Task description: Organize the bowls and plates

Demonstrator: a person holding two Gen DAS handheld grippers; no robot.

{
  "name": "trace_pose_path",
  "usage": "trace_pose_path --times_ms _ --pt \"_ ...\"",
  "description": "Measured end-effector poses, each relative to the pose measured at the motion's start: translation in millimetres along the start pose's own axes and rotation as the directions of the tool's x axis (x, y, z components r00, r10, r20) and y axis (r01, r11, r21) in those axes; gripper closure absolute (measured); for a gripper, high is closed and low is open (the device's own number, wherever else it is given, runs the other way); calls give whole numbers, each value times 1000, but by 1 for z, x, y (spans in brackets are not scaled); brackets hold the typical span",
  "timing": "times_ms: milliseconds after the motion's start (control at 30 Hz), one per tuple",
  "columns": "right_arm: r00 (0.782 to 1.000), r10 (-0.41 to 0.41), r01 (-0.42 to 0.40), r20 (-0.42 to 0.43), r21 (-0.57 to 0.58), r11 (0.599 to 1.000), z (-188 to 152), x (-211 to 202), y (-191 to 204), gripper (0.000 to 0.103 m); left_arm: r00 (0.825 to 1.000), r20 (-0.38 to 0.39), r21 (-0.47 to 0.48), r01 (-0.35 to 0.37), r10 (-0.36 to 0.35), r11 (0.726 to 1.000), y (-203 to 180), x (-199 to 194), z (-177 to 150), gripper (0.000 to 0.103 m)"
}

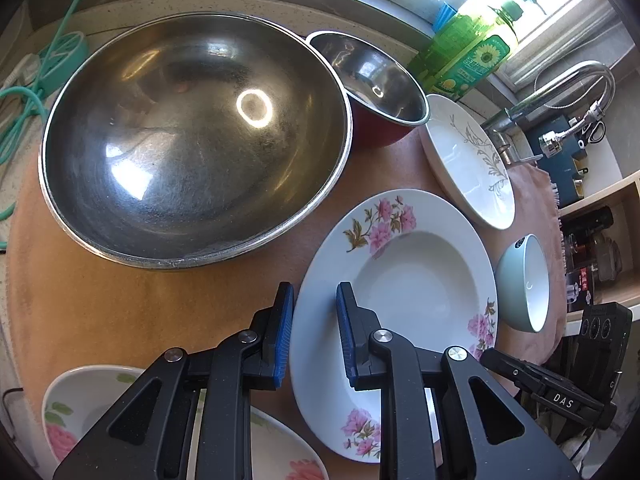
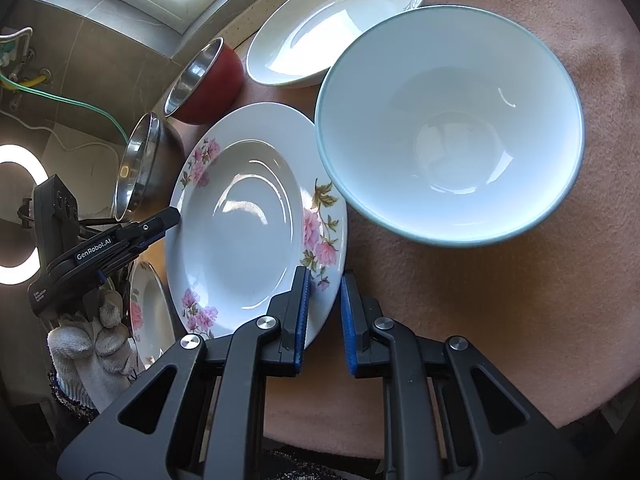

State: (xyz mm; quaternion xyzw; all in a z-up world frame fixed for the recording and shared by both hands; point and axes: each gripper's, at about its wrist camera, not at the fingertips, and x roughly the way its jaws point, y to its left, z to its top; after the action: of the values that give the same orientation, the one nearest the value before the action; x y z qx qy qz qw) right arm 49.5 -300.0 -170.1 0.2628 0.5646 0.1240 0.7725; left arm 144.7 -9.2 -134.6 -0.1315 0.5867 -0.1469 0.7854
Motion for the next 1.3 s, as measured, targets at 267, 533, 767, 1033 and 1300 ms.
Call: trace_pose_path --times_ms 267,533,767,1033,1300 --pt "1000 -11 11 -8 -14 1000 0 -1 3 87 1000 -3 9 -11 11 1000 -3 2 -1 83" --pt "1000 -19 18 -18 -15 1000 -2 -1 3 87 1000 -11 19 -12 12 1000 -7 3 -5 83" --pt "999 -29 28 -23 -28 999 -5 1 6 86 1000 -15 22 -16 17 1000 -10 1 -15 83" --pt "999 -34 34 -29 -28 999 -13 -1 5 86 1000 -24 27 -20 20 999 -16 0 -29 83" --pt "998 -38 36 -40 -35 999 -20 2 7 86 999 -28 37 -25 26 999 -22 0 -40 83"
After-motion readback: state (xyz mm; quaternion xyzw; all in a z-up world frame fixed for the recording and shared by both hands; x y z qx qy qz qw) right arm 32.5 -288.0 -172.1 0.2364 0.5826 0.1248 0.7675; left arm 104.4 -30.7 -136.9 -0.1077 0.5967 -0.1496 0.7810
